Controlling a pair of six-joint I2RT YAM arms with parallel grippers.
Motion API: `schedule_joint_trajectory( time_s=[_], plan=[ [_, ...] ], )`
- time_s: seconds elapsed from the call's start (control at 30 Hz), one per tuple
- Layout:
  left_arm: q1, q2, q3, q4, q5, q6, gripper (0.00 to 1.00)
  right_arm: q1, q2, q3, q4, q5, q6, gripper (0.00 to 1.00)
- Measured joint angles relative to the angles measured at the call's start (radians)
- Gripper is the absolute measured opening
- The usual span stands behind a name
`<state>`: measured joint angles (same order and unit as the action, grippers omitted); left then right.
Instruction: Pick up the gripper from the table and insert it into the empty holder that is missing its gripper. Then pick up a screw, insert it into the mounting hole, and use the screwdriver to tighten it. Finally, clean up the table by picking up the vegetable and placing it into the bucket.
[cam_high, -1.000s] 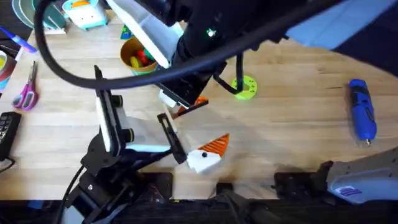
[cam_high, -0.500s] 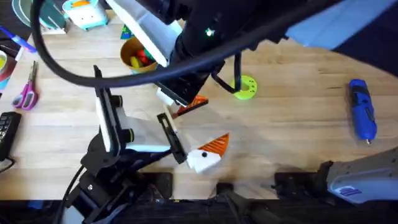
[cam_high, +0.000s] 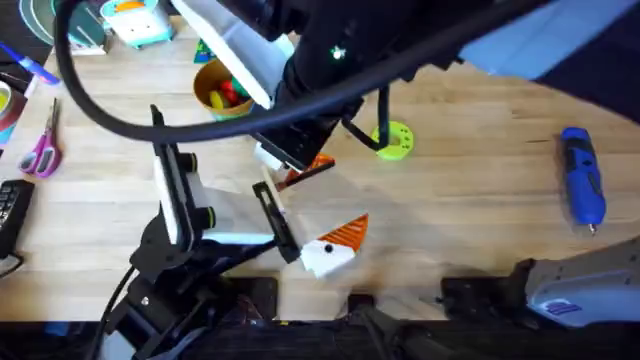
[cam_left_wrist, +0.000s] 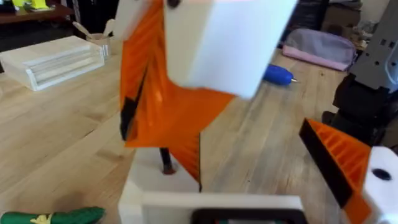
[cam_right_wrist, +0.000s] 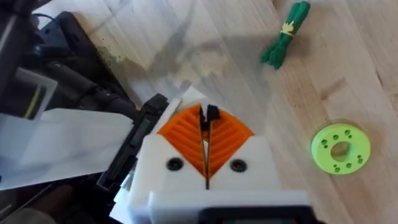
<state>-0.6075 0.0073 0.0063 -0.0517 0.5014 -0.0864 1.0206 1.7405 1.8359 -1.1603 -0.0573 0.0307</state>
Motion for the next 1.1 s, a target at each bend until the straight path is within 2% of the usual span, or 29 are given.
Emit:
schedule_joint_trajectory(
  time_s=[0.8,0.87,0.93,0.97,1.0,1.1],
  plan=[
    [0.000,0.000,0.000,0.000,0.002,-0.004,0.992,0.000,0.041,0.001,-0.030,0.001,0.000,0.007],
    [0.000,0.000,0.000,-0.001,0.001,-0.005,0.993,0.000,0.041,0.002,-0.030,0.000,0.006,0.102],
    [0.000,0.000,0.000,0.000,0.002,-0.004,0.993,0.000,0.041,0.002,-0.031,0.000,0.017,0.130],
    [0.000,0.000,0.000,0.000,0.002,-0.004,0.993,0.000,0.041,0.003,-0.034,-0.001,0.028,0.182],
    [0.000,0.000,0.000,0.000,0.002,-0.004,0.993,0.000,0.041,0.006,-0.039,0.000,0.037,0.294],
    [0.000,0.000,0.000,0.000,0.000,-0.003,0.993,-0.005,0.040,0.021,-0.062,0.007,0.055,0.715]
  ],
)
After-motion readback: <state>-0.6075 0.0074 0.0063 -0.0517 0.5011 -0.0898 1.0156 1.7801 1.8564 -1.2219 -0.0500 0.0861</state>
